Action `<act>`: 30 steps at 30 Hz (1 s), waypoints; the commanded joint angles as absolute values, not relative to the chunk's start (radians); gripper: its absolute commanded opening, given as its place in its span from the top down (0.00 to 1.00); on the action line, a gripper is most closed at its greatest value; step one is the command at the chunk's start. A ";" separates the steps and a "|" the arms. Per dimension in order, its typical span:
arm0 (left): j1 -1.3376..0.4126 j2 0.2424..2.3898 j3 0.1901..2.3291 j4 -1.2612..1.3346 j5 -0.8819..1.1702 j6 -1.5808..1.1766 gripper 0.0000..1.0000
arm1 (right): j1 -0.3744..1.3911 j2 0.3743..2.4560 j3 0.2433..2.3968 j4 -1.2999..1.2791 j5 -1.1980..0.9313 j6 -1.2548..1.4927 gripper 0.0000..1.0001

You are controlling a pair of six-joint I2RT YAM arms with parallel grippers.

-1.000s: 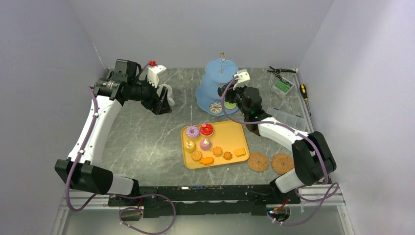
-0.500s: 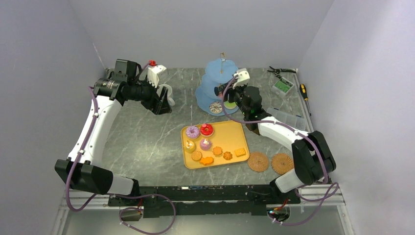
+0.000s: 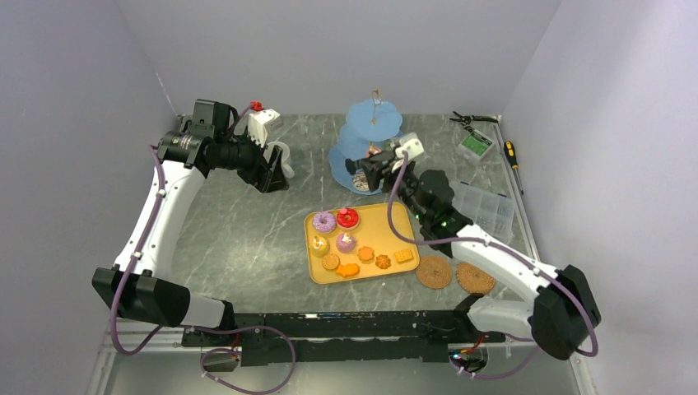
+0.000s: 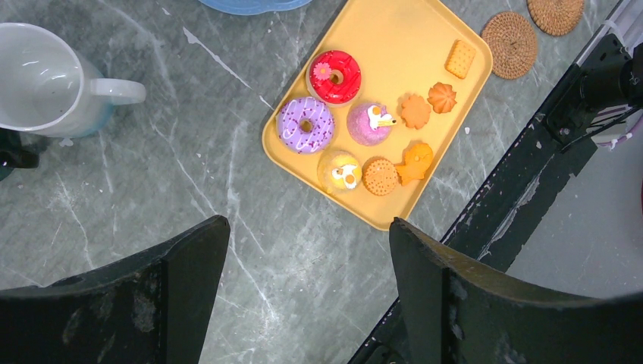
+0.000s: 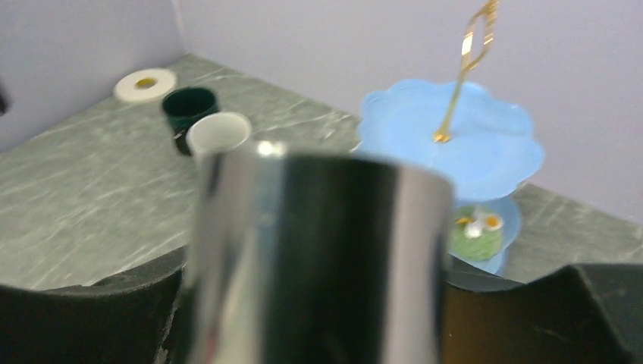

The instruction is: Serve the afternoon tea

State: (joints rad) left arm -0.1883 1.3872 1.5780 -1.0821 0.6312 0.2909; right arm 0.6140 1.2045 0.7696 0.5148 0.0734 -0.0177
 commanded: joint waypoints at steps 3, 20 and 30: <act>-0.183 1.394 1.602 -1.063 0.646 0.288 0.17 | 0.770 1.042 0.658 0.403 0.111 -0.002 0.36; -0.185 1.600 1.775 -0.954 0.707 0.226 0.19 | 0.948 0.935 0.525 0.192 0.090 0.087 0.38; -0.246 1.815 2.016 -0.914 0.794 0.268 0.12 | 0.948 1.061 0.498 0.318 0.081 0.065 0.39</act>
